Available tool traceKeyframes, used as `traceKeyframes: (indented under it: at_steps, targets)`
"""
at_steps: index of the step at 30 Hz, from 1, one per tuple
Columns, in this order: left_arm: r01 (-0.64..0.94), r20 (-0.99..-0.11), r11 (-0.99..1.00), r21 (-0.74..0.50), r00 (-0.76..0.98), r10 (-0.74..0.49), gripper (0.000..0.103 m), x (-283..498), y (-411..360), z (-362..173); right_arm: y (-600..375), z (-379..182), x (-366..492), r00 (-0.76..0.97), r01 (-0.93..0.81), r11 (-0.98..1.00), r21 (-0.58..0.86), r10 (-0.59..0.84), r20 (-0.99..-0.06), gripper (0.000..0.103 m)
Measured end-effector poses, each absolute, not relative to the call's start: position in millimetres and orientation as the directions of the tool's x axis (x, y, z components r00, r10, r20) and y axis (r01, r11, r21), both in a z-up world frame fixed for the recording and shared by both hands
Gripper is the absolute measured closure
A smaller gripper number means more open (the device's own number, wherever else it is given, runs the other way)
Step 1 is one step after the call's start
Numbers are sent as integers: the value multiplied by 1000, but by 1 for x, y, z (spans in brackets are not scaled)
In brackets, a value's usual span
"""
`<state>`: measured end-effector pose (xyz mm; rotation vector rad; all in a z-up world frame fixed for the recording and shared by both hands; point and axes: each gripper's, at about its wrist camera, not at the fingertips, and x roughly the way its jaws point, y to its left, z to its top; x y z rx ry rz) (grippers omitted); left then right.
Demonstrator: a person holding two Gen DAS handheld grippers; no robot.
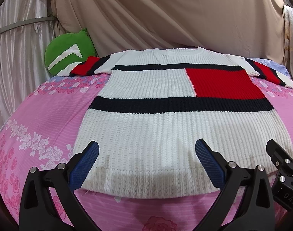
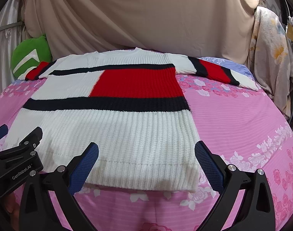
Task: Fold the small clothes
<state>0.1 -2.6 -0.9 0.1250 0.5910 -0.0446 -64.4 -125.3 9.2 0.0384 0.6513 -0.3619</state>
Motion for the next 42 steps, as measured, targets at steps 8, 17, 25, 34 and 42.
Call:
traceKeyframes:
  at_steps: [8,17,25,34,42]
  targets:
    - [78,-558,991,108,830,-5,5,0,-3,-1,-120,9,-63,735,330,940,-83,-311,-602,5]
    - [78,-557,991,108,831,-5,5,0,-4,-1,-117,9,-62,733,332,939,-85,-314,-603,5]
    - [78,-556,991,110,831,-4,5,-1,-4,-1,-117,9,-62,733,331,940,-85,-313,-603,5]
    - [78,-555,991,111,832,-3,5,-1,-4,-1,-118,9,-62,734,332,940,-85,-313,-603,5]
    - [79,-555,991,111,832,-4,5,-1,-5,-1,-118,9,-63,733,331,940,-85,-313,-604,5]
